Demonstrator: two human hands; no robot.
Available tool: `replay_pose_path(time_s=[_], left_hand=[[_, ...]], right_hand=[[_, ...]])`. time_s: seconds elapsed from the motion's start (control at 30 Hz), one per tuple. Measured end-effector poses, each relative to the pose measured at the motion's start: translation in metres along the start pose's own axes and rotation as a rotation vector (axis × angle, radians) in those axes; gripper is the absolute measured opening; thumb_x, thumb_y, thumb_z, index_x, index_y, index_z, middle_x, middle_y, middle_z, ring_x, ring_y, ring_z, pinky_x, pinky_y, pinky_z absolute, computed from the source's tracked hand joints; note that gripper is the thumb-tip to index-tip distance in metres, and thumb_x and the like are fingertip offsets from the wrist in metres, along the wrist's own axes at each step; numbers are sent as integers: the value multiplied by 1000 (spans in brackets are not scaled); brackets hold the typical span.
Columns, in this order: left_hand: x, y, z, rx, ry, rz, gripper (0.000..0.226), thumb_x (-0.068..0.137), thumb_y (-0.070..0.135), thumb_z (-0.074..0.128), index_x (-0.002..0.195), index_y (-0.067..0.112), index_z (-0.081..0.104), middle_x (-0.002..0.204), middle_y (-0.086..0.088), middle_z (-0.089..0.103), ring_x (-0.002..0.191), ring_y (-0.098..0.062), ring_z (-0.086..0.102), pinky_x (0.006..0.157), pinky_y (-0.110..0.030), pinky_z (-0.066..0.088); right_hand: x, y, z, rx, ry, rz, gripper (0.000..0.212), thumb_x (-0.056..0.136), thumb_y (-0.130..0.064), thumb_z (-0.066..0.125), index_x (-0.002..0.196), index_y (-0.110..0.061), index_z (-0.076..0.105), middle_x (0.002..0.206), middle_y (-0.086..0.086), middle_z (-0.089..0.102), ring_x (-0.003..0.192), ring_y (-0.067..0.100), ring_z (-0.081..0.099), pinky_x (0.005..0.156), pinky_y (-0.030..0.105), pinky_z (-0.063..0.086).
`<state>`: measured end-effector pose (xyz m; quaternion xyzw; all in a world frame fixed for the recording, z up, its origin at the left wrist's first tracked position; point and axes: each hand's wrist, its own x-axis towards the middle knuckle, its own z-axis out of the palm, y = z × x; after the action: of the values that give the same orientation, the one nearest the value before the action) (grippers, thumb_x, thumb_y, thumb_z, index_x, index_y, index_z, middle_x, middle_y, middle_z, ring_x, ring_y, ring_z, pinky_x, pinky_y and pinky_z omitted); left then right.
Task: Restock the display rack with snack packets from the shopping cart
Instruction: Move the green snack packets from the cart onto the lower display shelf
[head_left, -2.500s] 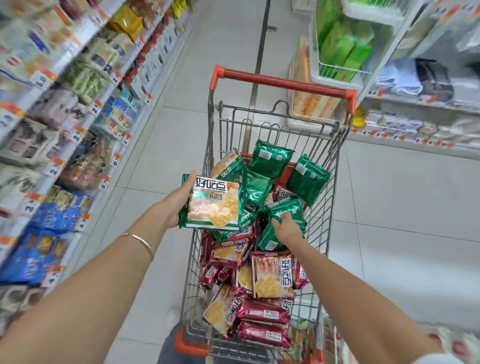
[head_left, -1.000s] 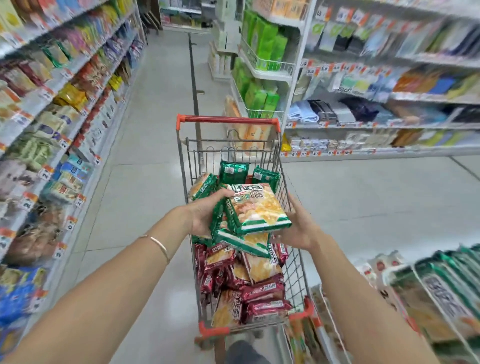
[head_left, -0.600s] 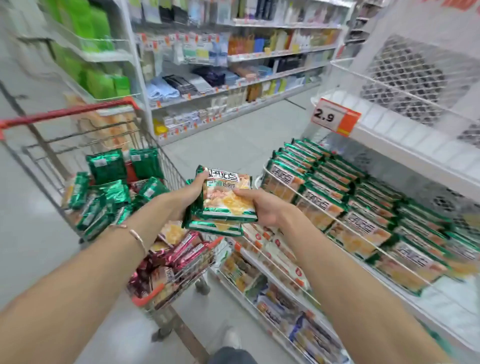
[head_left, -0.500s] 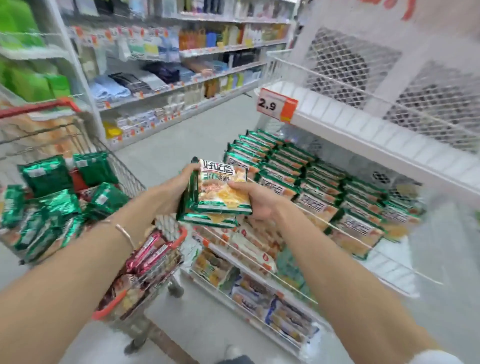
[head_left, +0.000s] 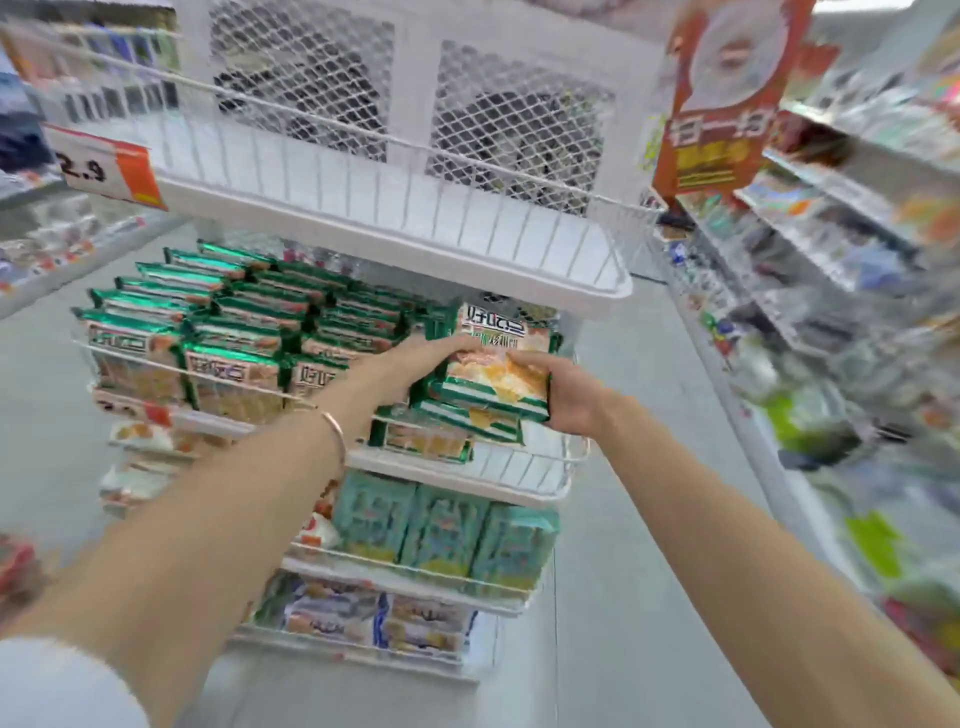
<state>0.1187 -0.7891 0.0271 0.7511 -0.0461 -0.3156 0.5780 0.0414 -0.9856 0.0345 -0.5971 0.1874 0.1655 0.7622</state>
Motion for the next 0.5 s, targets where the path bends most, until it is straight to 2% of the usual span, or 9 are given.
replay_pose_path(time_s=[0.07, 0.13, 0.17, 0.27, 0.33, 0.4, 0.5], left_hand=[[6, 15, 36, 106, -70, 57, 132, 55, 78, 77, 156, 20, 16, 161, -11, 25, 143, -33, 33, 117, -51, 29], [20, 21, 59, 159, -52, 95, 99, 82, 62, 68, 156, 16, 21, 161, -10, 25, 144, -29, 31, 117, -43, 27], [29, 22, 63, 185, -54, 98, 96, 83, 63, 66, 155, 17, 23, 160, -9, 28, 143, -28, 32, 116, -42, 27], [56, 22, 66, 348, -44, 99, 111, 62, 83, 67, 153, 29, 31, 154, -1, 41, 135, -26, 44, 113, -41, 36], [74, 20, 64, 428, -12, 158, 100, 66, 73, 73, 147, 25, 40, 145, -1, 51, 122, -24, 53, 105, -36, 42], [86, 19, 66, 422, 46, 229, 104, 68, 63, 79, 151, 22, 32, 151, -5, 44, 129, -26, 49, 106, -36, 39], [107, 19, 72, 464, 128, 261, 116, 63, 62, 83, 153, 24, 21, 158, -5, 32, 139, -28, 39, 113, -41, 35]], right_hand=[[-4, 1, -36, -10, 15, 2, 52, 83, -25, 68, 129, -4, 58, 126, 17, 64, 104, 29, 65, 88, 38, 58], [0, 5, -62, 2, 19, 4, 51, 90, -21, 65, 136, -3, 54, 135, 18, 60, 112, 30, 63, 90, 39, 57], [3, 7, -70, 19, 40, -6, 50, 90, -20, 65, 136, -2, 54, 135, 17, 60, 111, 30, 64, 88, 38, 58], [15, 14, -82, 35, 117, -76, 54, 84, -15, 72, 134, 0, 57, 127, 15, 66, 101, 25, 70, 78, 33, 59], [28, 19, -89, 18, 137, -125, 55, 81, -12, 74, 132, 1, 58, 121, 14, 69, 96, 23, 72, 74, 30, 59], [42, 24, -98, 43, 148, -151, 45, 86, -6, 71, 129, 0, 58, 116, 13, 71, 95, 23, 73, 74, 30, 60], [60, 27, -112, 79, 76, -125, 45, 89, -6, 68, 132, -1, 56, 122, 14, 69, 108, 27, 69, 88, 36, 57]])
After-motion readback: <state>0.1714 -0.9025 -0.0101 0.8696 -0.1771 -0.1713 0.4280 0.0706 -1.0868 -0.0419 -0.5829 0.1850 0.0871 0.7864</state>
